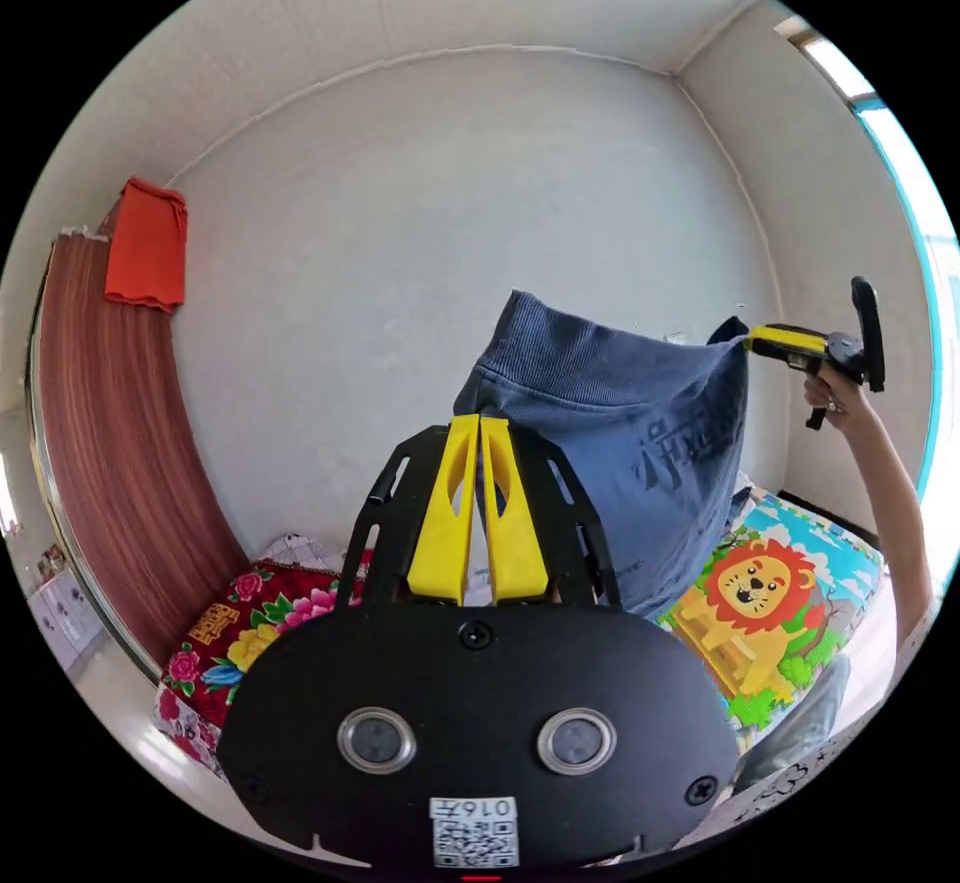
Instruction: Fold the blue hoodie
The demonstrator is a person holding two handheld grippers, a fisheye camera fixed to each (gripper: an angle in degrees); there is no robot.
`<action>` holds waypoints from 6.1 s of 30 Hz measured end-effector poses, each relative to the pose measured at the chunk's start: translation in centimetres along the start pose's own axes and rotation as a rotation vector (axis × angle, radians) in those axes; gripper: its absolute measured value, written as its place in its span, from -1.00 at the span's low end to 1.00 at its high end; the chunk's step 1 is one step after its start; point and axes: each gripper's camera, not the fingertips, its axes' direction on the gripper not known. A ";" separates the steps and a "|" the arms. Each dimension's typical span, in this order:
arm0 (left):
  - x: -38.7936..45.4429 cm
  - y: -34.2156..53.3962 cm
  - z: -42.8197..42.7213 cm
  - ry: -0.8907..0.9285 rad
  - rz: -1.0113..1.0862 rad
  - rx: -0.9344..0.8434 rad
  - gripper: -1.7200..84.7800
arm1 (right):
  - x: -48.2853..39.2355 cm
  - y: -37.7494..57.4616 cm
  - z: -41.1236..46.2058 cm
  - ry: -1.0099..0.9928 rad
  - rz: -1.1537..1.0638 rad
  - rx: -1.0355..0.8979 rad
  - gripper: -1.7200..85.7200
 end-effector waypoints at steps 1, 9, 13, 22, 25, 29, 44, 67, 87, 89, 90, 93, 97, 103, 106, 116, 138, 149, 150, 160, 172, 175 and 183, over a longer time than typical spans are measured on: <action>-1.0 0.2 0.6 0.006 -0.021 -0.034 -0.98 | -0.4 0.1 1.4 -0.019 0.004 -0.027 -0.95; -6.2 3.5 8.5 -0.095 -0.081 -0.361 -0.98 | -6.1 2.8 15.4 -0.243 -0.025 -0.321 -0.95; -8.7 0.4 5.7 -0.133 -0.229 -0.180 -0.98 | -8.4 1.3 17.6 -0.195 -0.017 -0.183 -0.95; 1.6 -5.4 6.2 0.227 -0.019 -0.200 -0.98 | -1.2 -0.8 15.0 -0.215 0.015 -0.007 -0.95; 8.7 -2.2 12.4 0.411 0.077 -0.324 -0.98 | 2.1 2.8 18.1 -0.271 0.010 -0.271 -0.94; 22.5 7.2 22.6 0.775 0.166 -0.458 -0.98 | 6.0 10.6 22.4 -0.324 0.087 -0.576 -0.94; 56.1 20.2 34.0 0.918 0.279 -0.481 -0.96 | 3.1 35.1 18.1 -0.199 0.195 -0.802 -0.77; 45.1 32.7 37.1 0.038 -0.096 -0.746 -0.64 | -28.9 42.1 27.6 -0.015 0.044 -0.881 -0.65; 46.9 39.0 37.5 0.182 -0.107 -0.745 -0.65 | -36.4 45.5 26.7 -0.156 -0.096 -1.017 -0.96; 47.7 40.6 38.9 0.237 -0.055 -0.817 -0.70 | -36.4 45.8 26.2 -0.164 -0.068 -0.995 -0.96; 47.9 41.1 39.2 0.252 -0.040 -0.842 -0.71 | -36.4 46.0 25.8 -0.167 -0.037 -0.968 -0.95; 48.5 42.7 38.9 0.324 -0.002 -0.834 -0.88 | -36.5 46.2 25.0 -0.060 -0.006 -0.909 -0.89; 48.6 44.3 36.8 0.325 0.053 -0.833 -0.98 | -36.5 47.3 25.0 0.082 0.027 -0.902 -0.78; 45.6 47.9 32.6 0.473 -0.117 -0.714 -0.98 | -36.4 48.7 24.2 -0.019 0.135 -0.774 -0.77; 41.0 48.9 29.5 0.352 -0.284 -0.607 -0.96 | -37.2 48.8 23.9 -0.055 0.133 -0.692 -0.76; 30.5 54.4 24.2 -0.070 -0.339 -0.757 -0.67 | -47.7 47.5 25.0 -0.729 -0.137 -0.429 -0.66; 31.7 53.0 22.8 0.055 -0.269 -0.576 -0.69 | -40.1 43.5 33.9 -0.391 0.203 -0.335 -0.94; 35.7 54.6 30.9 0.406 -0.116 -0.805 -0.71 | -30.8 53.4 30.9 -0.458 0.188 -0.690 -0.69; 35.6 54.6 31.1 0.415 -0.116 -0.806 -0.72 | -31.0 54.1 30.2 -0.509 0.145 -0.717 -0.69; 34.4 52.4 30.3 0.462 -0.104 -0.761 -0.96 | -32.3 57.4 29.1 -0.713 0.026 -0.760 -0.93; 32.0 45.7 24.9 0.308 -0.209 -0.634 -0.97 | -23.1 58.3 23.7 -0.553 0.052 -0.655 -0.77; 34.7 42.5 26.2 0.432 -0.139 -0.569 -0.96 | -15.8 58.9 21.8 -0.288 0.147 -0.539 -0.69; 47.4 37.1 31.9 0.823 0.018 -0.621 -0.88 | -4.5 60.1 28.5 -0.615 -0.089 -0.797 -0.56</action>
